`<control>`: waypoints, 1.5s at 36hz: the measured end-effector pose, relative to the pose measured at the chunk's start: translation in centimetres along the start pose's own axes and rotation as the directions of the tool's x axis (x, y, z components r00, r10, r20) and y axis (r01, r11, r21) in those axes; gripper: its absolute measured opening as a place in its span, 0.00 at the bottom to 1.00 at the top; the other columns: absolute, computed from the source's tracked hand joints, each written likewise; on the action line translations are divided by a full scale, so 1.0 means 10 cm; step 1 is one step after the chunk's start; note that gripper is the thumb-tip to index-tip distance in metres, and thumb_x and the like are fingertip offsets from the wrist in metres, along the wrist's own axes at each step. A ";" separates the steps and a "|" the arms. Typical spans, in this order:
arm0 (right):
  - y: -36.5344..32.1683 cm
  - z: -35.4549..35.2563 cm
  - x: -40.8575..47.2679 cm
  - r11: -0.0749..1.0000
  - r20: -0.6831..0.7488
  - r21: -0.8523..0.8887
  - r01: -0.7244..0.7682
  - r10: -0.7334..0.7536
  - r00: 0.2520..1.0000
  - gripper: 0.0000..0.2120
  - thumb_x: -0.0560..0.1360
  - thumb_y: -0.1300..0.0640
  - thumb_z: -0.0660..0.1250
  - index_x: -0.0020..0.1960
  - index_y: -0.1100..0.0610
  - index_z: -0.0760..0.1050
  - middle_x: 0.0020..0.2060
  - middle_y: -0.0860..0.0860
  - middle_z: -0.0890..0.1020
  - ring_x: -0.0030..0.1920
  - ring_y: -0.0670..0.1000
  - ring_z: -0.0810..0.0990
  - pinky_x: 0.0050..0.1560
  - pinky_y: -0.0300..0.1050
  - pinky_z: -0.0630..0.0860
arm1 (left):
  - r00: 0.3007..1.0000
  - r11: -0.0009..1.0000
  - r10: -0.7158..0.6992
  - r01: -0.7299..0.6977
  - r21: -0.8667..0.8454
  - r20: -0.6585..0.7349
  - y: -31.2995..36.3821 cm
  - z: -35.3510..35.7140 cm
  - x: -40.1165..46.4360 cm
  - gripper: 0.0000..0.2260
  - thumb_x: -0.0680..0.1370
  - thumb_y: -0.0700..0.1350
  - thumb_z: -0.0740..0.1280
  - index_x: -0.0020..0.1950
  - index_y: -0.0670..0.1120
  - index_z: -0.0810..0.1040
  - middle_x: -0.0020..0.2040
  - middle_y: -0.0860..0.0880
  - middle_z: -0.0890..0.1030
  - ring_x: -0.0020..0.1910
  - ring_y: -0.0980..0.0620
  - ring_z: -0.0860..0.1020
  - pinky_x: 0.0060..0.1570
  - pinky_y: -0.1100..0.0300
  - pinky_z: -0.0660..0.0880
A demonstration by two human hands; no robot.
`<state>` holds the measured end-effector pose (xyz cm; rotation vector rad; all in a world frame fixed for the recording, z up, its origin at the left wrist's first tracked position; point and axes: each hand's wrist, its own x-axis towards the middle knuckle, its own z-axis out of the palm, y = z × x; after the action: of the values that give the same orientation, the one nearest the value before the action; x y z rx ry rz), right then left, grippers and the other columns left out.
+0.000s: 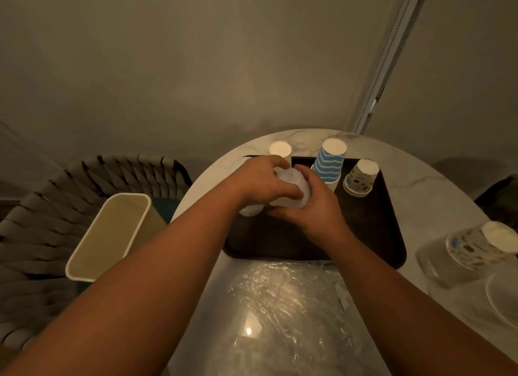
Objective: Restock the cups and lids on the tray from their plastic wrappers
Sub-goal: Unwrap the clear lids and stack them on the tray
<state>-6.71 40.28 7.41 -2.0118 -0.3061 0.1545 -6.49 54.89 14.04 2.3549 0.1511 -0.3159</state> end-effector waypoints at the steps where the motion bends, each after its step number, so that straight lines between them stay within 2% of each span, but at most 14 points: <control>1: 0.01 0.00 0.00 1.000 0.001 -0.011 -0.003 0.003 1.000 0.47 0.61 0.47 0.82 0.75 0.49 0.63 0.69 0.47 0.73 0.67 0.49 0.71 0.67 0.53 0.72 | 1.000 0.998 -0.005 0.007 -0.059 0.018 -0.02 -0.01 0.00 0.29 0.67 0.52 0.78 0.66 0.53 0.75 0.53 0.51 0.79 0.51 0.51 0.79 0.51 0.52 0.80; 4: 0.01 0.02 0.00 1.000 -0.015 -0.017 0.006 -0.006 1.000 0.46 0.62 0.45 0.81 0.74 0.48 0.64 0.68 0.47 0.73 0.67 0.48 0.72 0.67 0.52 0.72 | 0.997 0.976 -0.035 0.051 -0.213 0.075 -0.06 -0.05 -0.02 0.30 0.68 0.49 0.79 0.68 0.51 0.74 0.53 0.50 0.78 0.50 0.51 0.80 0.44 0.56 0.82; 7: 0.01 0.04 0.01 1.000 -0.013 -0.019 0.011 -0.011 1.000 0.46 0.62 0.44 0.81 0.75 0.49 0.64 0.68 0.47 0.74 0.67 0.48 0.72 0.67 0.52 0.72 | 0.993 0.955 -0.049 0.078 -0.285 0.107 -0.09 -0.08 -0.02 0.31 0.68 0.47 0.79 0.69 0.49 0.74 0.56 0.47 0.78 0.50 0.49 0.81 0.48 0.51 0.83; 10: 0.00 0.05 0.02 1.000 -0.008 -0.007 0.016 -0.016 1.000 0.46 0.63 0.45 0.80 0.75 0.49 0.64 0.69 0.47 0.73 0.67 0.47 0.72 0.67 0.49 0.72 | 0.989 0.945 -0.049 0.092 -0.313 0.143 -0.12 -0.12 -0.02 0.29 0.70 0.46 0.78 0.69 0.49 0.73 0.57 0.46 0.78 0.50 0.50 0.80 0.48 0.53 0.83; 13: -0.01 0.05 0.03 1.000 -0.015 -0.002 0.019 -0.019 1.000 0.44 0.63 0.45 0.80 0.74 0.49 0.65 0.67 0.47 0.74 0.65 0.47 0.73 0.66 0.48 0.72 | 0.986 0.924 -0.065 0.118 -0.364 0.155 -0.17 -0.17 0.00 0.28 0.70 0.46 0.78 0.69 0.48 0.74 0.58 0.44 0.79 0.52 0.44 0.81 0.50 0.46 0.82; 18: -0.01 0.11 0.05 0.999 -0.015 -0.021 0.025 -0.025 1.000 0.46 0.61 0.42 0.80 0.74 0.50 0.66 0.67 0.48 0.75 0.66 0.48 0.73 0.67 0.54 0.73 | 0.985 0.933 -0.070 0.121 -0.340 0.159 -0.19 -0.17 0.01 0.30 0.69 0.47 0.79 0.69 0.50 0.73 0.59 0.44 0.78 0.53 0.44 0.81 0.49 0.46 0.82; 24: -0.01 0.14 0.08 0.999 -0.002 -0.022 0.039 -0.039 0.999 0.47 0.59 0.36 0.77 0.73 0.47 0.66 0.66 0.45 0.76 0.65 0.47 0.74 0.65 0.53 0.74 | 0.992 0.943 -0.048 0.085 -0.322 0.119 -0.18 -0.17 0.02 0.26 0.70 0.44 0.77 0.67 0.48 0.75 0.55 0.44 0.80 0.49 0.46 0.82 0.46 0.50 0.83; 29: 0.00 0.15 0.08 0.998 -0.032 -0.026 0.050 -0.051 0.998 0.42 0.62 0.40 0.79 0.72 0.48 0.68 0.64 0.45 0.76 0.63 0.46 0.75 0.64 0.52 0.75 | 0.989 0.923 -0.052 0.100 -0.372 0.135 -0.21 -0.21 0.01 0.25 0.70 0.43 0.77 0.66 0.48 0.75 0.56 0.43 0.80 0.51 0.44 0.82 0.46 0.49 0.83; 34: -0.01 0.16 0.08 0.999 -0.033 -0.003 0.054 -0.054 0.998 0.37 0.63 0.44 0.80 0.68 0.45 0.69 0.61 0.42 0.75 0.60 0.44 0.74 0.62 0.47 0.75 | 0.988 0.899 -0.059 0.113 -0.424 0.139 -0.22 -0.25 0.00 0.23 0.71 0.42 0.77 0.64 0.48 0.76 0.56 0.42 0.80 0.50 0.44 0.82 0.42 0.53 0.83; 39: 0.05 0.18 0.10 0.999 -0.077 0.042 0.018 -0.014 0.997 0.39 0.62 0.45 0.81 0.69 0.50 0.70 0.64 0.48 0.76 0.63 0.48 0.75 0.65 0.53 0.74 | 0.997 0.898 -0.060 0.075 -0.434 0.047 -0.20 -0.36 0.02 0.19 0.72 0.42 0.76 0.61 0.50 0.75 0.54 0.45 0.81 0.50 0.48 0.81 0.48 0.48 0.83; 43: 0.10 0.19 0.11 0.998 -0.092 0.061 -0.020 0.026 0.995 0.41 0.61 0.45 0.81 0.70 0.50 0.70 0.64 0.48 0.76 0.64 0.49 0.74 0.67 0.54 0.72 | 0.987 0.937 -0.068 0.013 -0.349 -0.145 -0.21 -0.49 0.10 0.24 0.71 0.45 0.77 0.64 0.51 0.73 0.55 0.47 0.78 0.50 0.49 0.80 0.48 0.51 0.82; 46: 0.14 0.20 0.09 0.997 -0.079 0.069 -0.044 0.050 0.996 0.41 0.62 0.46 0.81 0.70 0.50 0.70 0.64 0.48 0.75 0.64 0.48 0.74 0.68 0.53 0.72 | 0.970 0.999 -0.011 -0.001 -0.051 -0.242 -0.26 -0.57 0.17 0.31 0.70 0.50 0.77 0.71 0.51 0.70 0.60 0.48 0.75 0.57 0.48 0.76 0.53 0.57 0.74; 49: 0.16 0.21 0.07 0.995 -0.067 0.082 -0.059 0.064 0.996 0.40 0.62 0.47 0.81 0.70 0.49 0.69 0.65 0.47 0.75 0.65 0.47 0.73 0.69 0.51 0.71 | 0.974 0.970 0.052 0.003 0.244 -0.219 -0.31 -0.57 0.23 0.34 0.71 0.51 0.76 0.74 0.50 0.67 0.69 0.46 0.73 0.65 0.45 0.73 0.54 0.58 0.69; 54: 0.18 0.20 0.06 0.995 -0.065 0.067 -0.078 0.082 0.995 0.40 0.63 0.48 0.81 0.72 0.50 0.68 0.68 0.47 0.73 0.65 0.45 0.70 0.69 0.48 0.69 | 0.995 0.908 0.057 -0.015 0.419 -0.087 -0.37 -0.46 0.33 0.35 0.71 0.51 0.75 0.76 0.50 0.65 0.71 0.47 0.72 0.66 0.45 0.72 0.54 0.58 0.69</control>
<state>-6.38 41.43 4.97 -1.9621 -0.1757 0.1440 -3.23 60.76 13.88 2.7990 0.0917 -0.2322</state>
